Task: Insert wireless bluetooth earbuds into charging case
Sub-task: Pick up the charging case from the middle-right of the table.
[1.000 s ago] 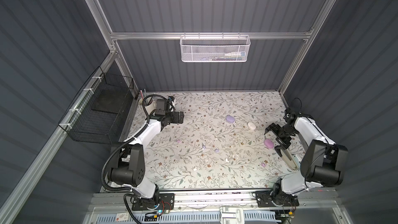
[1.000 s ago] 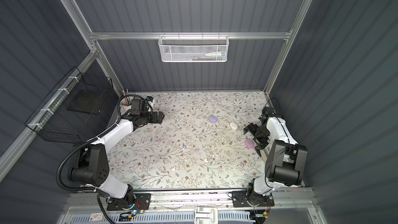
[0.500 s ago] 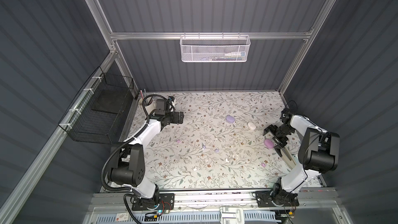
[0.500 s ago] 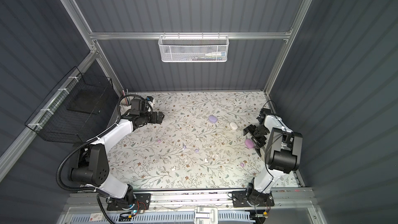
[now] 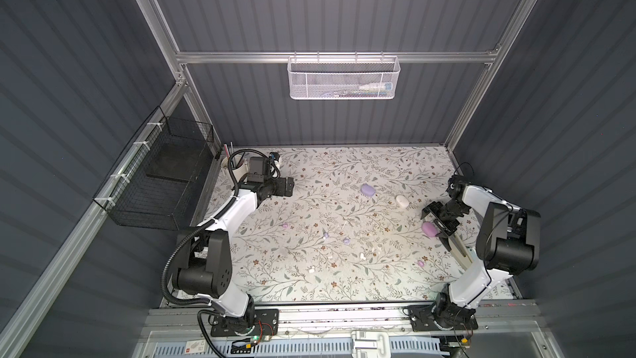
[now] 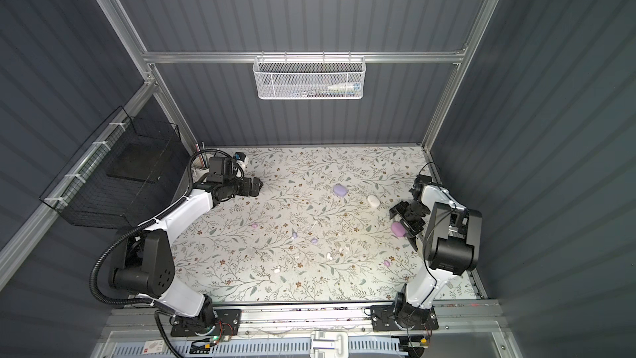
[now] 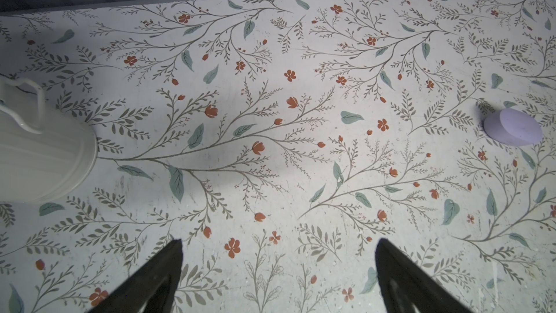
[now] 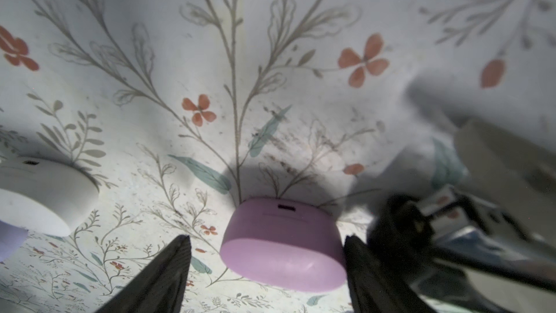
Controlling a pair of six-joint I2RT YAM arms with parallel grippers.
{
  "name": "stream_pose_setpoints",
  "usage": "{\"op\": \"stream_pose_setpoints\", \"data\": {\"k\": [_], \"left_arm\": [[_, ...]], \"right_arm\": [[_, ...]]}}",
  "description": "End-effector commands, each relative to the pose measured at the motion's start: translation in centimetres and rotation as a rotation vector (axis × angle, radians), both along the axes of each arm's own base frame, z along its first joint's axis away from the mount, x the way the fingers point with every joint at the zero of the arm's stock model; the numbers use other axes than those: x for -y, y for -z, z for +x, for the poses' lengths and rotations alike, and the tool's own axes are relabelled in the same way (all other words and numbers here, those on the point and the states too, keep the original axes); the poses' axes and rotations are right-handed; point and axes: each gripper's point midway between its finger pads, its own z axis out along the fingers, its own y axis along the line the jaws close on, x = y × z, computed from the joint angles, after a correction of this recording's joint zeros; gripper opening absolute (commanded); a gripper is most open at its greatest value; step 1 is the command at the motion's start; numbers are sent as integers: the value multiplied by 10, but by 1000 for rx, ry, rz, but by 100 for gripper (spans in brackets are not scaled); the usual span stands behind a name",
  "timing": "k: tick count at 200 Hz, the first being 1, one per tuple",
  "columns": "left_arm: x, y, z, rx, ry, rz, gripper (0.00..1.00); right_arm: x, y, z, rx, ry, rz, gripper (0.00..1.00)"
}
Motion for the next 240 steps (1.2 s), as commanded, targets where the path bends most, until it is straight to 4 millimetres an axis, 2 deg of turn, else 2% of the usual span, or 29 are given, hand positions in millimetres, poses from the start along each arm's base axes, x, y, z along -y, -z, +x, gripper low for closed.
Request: {"op": "stream_pose_setpoints", "data": {"k": [1, 39, 98, 152, 185, 206, 219, 240], "left_arm": [[6, -4, 1, -4, 32, 3, 100], [5, -4, 1, -3, 32, 5, 100], [5, -4, -1, -5, 34, 6, 100], [9, -6, -3, -3, 51, 2, 100], [19, -10, -5, 2, 102, -2, 100], [35, -13, -10, 10, 180, -18, 100], [49, -15, -15, 16, 244, -28, 100], [75, -17, -26, 27, 361, -48, 100]], "right_arm": [[-1, 12, -12, -53, -17, -12, 80], [-6, 19, -19, -78, -41, -22, 78], [2, 26, -22, -100, -40, -68, 75], [-2, 19, -13, -61, -64, -70, 63], [-18, -1, -8, -18, -147, -66, 60], [-36, -17, -12, 11, -208, -38, 60], [-50, -30, -15, 37, -267, -26, 60], [-85, -53, -18, 100, -396, 38, 59]]}}
